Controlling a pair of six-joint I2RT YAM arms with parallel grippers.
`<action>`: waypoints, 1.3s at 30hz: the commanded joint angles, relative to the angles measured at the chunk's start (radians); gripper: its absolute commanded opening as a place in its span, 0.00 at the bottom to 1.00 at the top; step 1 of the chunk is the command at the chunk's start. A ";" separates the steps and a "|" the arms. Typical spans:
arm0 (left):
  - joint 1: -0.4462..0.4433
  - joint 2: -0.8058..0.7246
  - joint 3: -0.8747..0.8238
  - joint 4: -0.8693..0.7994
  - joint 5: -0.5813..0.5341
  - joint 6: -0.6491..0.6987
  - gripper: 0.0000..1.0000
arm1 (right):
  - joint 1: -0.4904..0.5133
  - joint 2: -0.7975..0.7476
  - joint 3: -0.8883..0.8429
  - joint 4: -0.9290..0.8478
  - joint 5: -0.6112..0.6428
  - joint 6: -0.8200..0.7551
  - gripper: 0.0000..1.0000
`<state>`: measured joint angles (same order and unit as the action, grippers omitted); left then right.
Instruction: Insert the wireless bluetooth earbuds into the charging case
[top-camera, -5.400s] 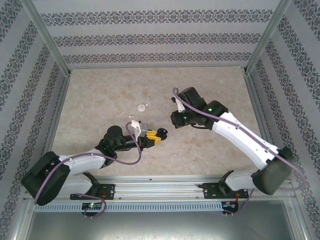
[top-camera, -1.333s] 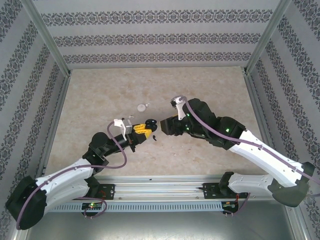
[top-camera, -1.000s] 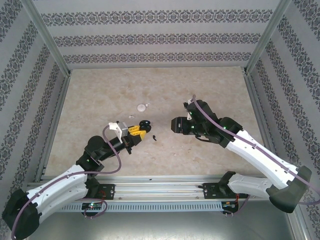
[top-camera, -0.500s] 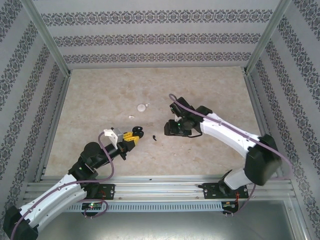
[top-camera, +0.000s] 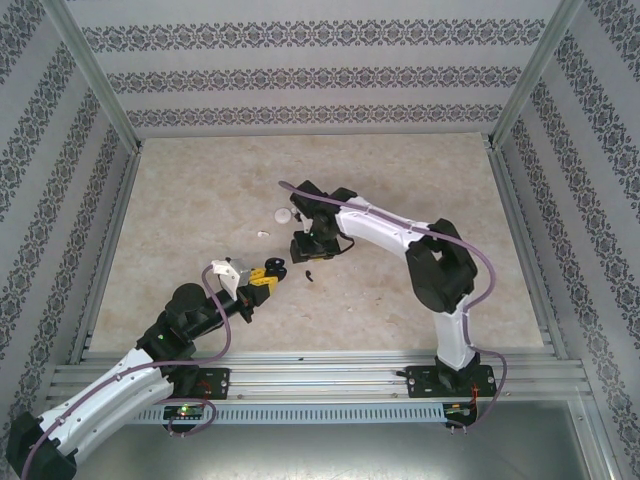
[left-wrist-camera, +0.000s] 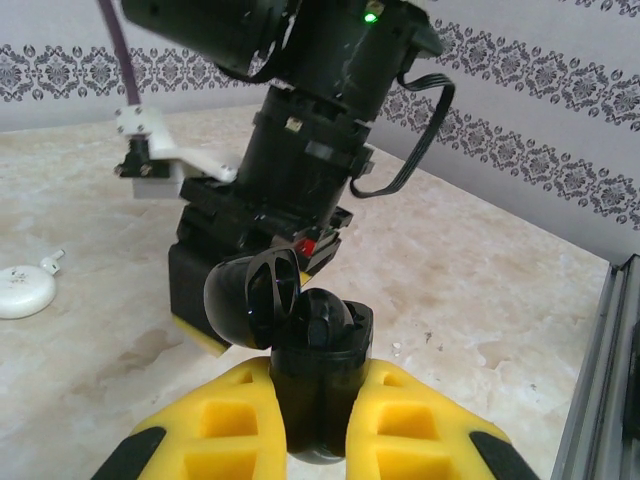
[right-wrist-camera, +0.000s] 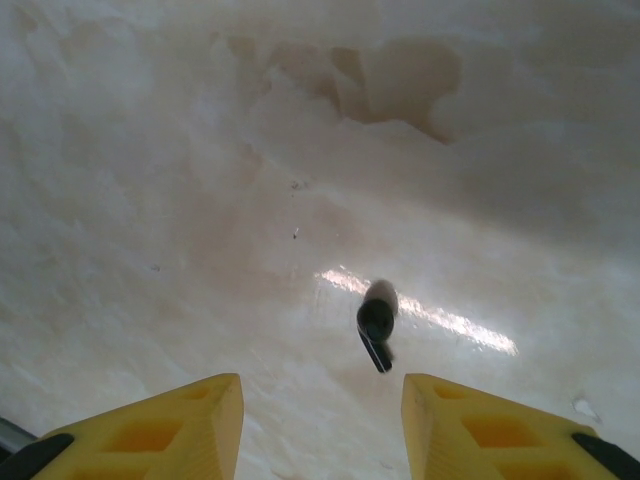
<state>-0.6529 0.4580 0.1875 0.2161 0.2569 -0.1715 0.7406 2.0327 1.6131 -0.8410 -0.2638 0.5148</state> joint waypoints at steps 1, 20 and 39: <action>0.001 -0.013 0.003 -0.012 -0.013 0.024 0.00 | 0.011 0.039 0.042 -0.096 0.016 -0.057 0.45; 0.001 -0.037 0.008 -0.066 0.003 0.043 0.00 | 0.037 0.141 0.122 -0.116 0.057 -0.065 0.44; 0.001 -0.053 0.012 -0.093 -0.004 0.037 0.00 | 0.042 0.188 0.129 -0.137 0.071 -0.116 0.37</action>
<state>-0.6529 0.4187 0.1875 0.1337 0.2565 -0.1417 0.7753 2.1891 1.7283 -0.9520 -0.2157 0.4255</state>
